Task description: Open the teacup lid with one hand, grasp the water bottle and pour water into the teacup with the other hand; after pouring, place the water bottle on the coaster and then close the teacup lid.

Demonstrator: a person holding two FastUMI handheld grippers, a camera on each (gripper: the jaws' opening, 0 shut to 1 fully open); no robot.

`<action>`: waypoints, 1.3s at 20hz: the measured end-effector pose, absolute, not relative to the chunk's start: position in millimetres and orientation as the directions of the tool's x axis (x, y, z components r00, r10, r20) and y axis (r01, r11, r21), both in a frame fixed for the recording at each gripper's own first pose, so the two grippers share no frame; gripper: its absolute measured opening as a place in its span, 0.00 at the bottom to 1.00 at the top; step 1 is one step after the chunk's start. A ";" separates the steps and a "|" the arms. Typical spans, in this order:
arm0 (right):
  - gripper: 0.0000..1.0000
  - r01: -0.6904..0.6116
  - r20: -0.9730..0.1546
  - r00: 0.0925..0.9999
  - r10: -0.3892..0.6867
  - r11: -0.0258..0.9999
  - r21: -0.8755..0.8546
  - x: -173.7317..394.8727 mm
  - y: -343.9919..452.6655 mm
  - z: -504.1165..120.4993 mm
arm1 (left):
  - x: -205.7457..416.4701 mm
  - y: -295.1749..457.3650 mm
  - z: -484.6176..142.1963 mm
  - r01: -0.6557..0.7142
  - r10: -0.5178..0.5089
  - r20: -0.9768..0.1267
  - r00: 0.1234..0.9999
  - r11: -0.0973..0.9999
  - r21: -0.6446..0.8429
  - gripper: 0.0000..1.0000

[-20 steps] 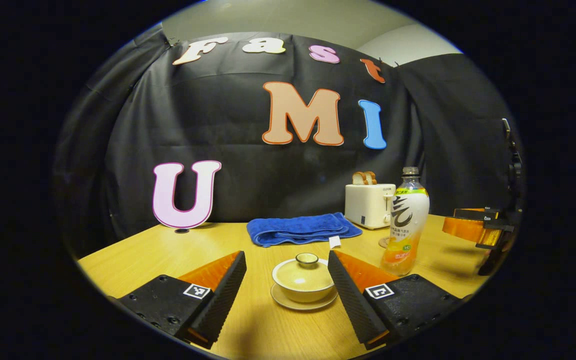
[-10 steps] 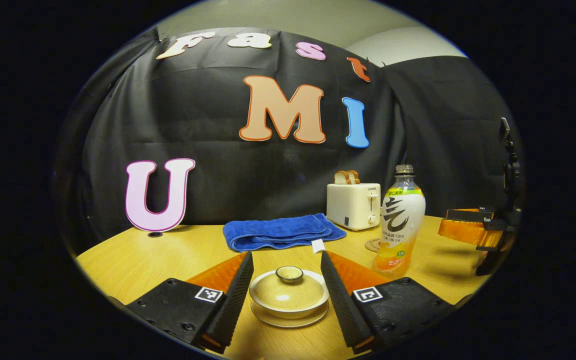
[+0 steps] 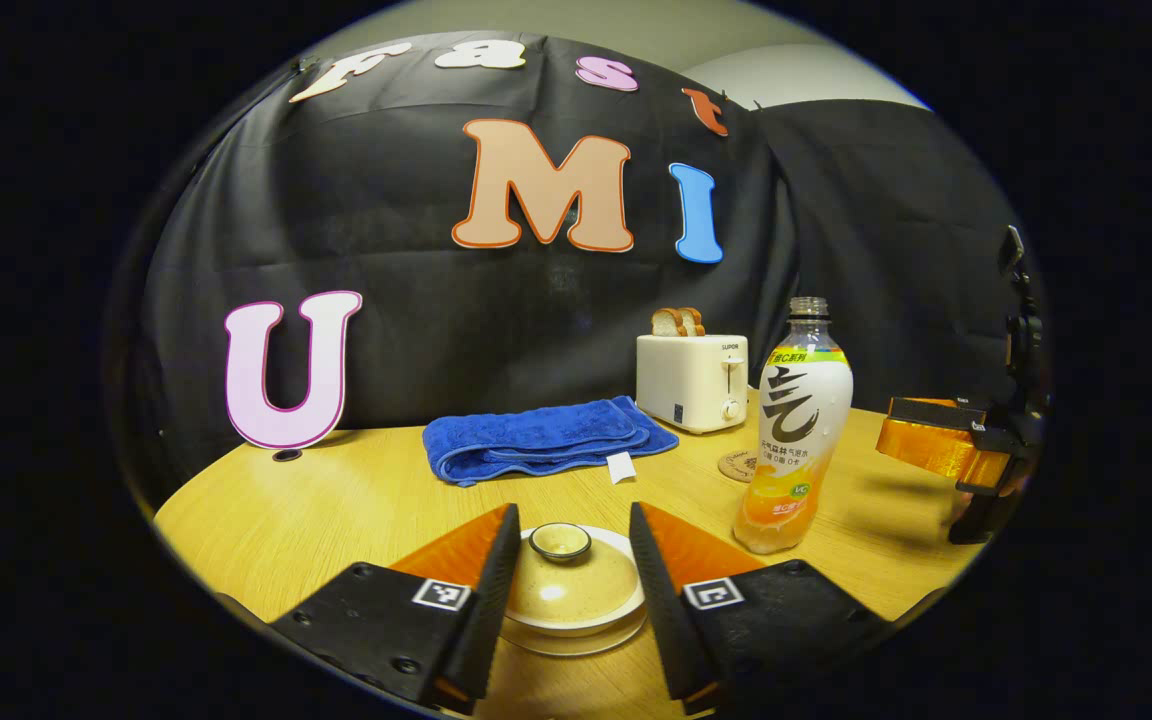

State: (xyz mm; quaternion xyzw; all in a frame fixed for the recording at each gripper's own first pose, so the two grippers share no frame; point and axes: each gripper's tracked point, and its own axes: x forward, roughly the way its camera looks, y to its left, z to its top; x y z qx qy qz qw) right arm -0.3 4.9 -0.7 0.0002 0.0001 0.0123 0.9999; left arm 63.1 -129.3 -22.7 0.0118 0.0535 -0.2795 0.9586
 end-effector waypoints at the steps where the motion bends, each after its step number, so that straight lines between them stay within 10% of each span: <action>1: 0.98 -0.025 0.000 1.000 0.025 1.000 0.001 0.1 4.6 -0.6 | 62.8 -130.5 -24.1 0.538 -0.535 -0.112 0.837 0.843 -0.006 0.52; 11: 0.98 -0.028 0.000 1.000 0.028 1.000 0.000 -0.5 5.2 -0.7 | 68.8 -128.7 -26.0 0.524 -0.522 -0.113 0.846 0.852 -0.011 0.29; 26: 0.98 -0.164 -0.007 0.986 0.164 0.986 0.006 -1.4 31.7 -3.0 | 69.8 -104.0 -8.3 0.420 -0.420 0.005 0.908 0.908 -0.011 0.26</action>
